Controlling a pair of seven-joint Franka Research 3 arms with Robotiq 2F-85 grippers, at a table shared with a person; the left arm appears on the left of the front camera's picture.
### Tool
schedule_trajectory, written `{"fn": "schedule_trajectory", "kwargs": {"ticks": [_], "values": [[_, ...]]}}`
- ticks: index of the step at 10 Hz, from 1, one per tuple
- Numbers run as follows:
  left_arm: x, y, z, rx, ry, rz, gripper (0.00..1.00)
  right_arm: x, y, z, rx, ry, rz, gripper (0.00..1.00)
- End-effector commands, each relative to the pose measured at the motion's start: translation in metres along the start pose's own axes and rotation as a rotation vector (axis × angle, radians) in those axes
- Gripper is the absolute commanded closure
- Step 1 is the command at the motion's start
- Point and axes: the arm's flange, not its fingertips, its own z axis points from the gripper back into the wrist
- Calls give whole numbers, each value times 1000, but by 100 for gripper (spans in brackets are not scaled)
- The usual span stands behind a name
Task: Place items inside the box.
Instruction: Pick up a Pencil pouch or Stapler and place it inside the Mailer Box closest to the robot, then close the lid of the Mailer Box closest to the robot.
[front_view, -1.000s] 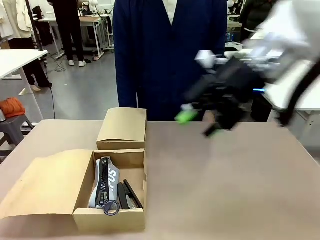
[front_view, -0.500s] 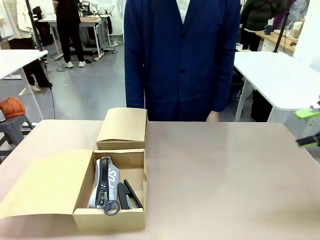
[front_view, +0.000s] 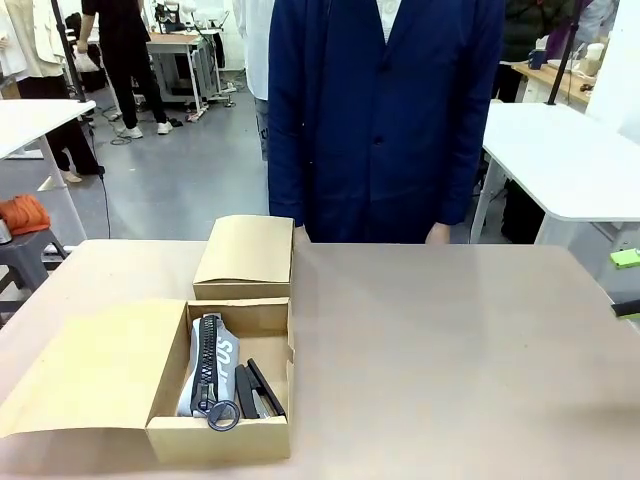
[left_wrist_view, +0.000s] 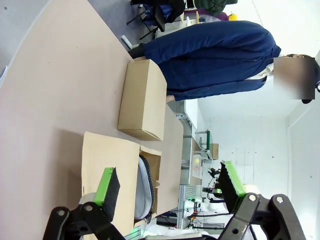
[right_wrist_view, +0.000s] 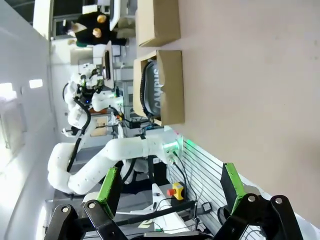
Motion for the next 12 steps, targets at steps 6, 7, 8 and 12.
{"fn": "schedule_trajectory", "kwargs": {"ticks": [6,7,8,12], "values": [[-1,0,0,-23,-7,-14,0,-3,16,2,16,-9,-9,0],[-1,0,0,-23,-7,-14,0,-3,16,2,16,-9,-9,0],[-1,0,0,-23,-7,-14,0,-3,16,2,16,-9,-9,0],[-15,-13,-11,-60,-12,-158,0,-3,16,2,16,-9,-9,0]]}}
